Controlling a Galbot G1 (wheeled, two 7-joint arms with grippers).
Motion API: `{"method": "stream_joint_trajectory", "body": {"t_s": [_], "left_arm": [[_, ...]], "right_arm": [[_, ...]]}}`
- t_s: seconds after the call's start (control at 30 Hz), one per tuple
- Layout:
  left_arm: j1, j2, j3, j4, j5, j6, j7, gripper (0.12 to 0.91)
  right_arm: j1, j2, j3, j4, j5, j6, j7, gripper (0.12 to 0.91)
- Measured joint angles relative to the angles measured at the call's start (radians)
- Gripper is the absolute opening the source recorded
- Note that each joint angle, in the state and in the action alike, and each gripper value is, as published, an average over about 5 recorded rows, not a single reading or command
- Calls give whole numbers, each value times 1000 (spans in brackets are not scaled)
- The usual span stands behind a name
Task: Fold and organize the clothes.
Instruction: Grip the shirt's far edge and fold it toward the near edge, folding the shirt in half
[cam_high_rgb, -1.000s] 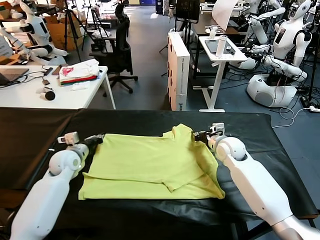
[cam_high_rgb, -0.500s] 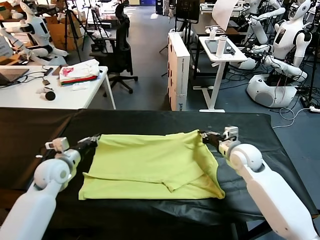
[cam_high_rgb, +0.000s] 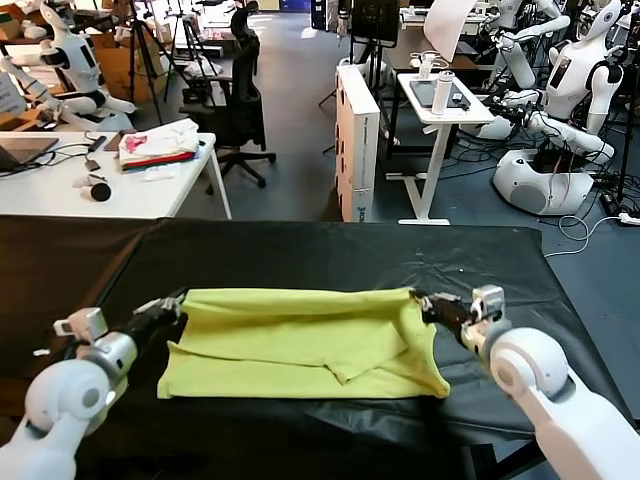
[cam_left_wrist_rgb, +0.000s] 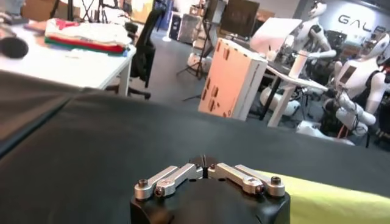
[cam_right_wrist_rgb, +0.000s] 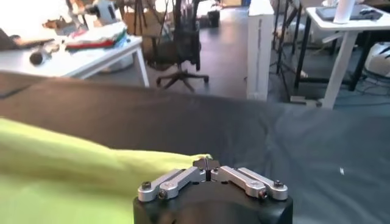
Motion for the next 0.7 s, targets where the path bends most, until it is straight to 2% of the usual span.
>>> {"method": "stream_joint_trajectory", "body": {"t_s": [0.27, 0.7], "left_arm": [[138, -20, -53, -63, 21, 5, 0, 149], [243, -53, -75, -56, 77, 9, 8, 149]], "right_arm": [[-73, -18, 13, 27, -7, -1, 3, 138], [-106, -18, 11, 38, -6, -1, -3, 138]]}}
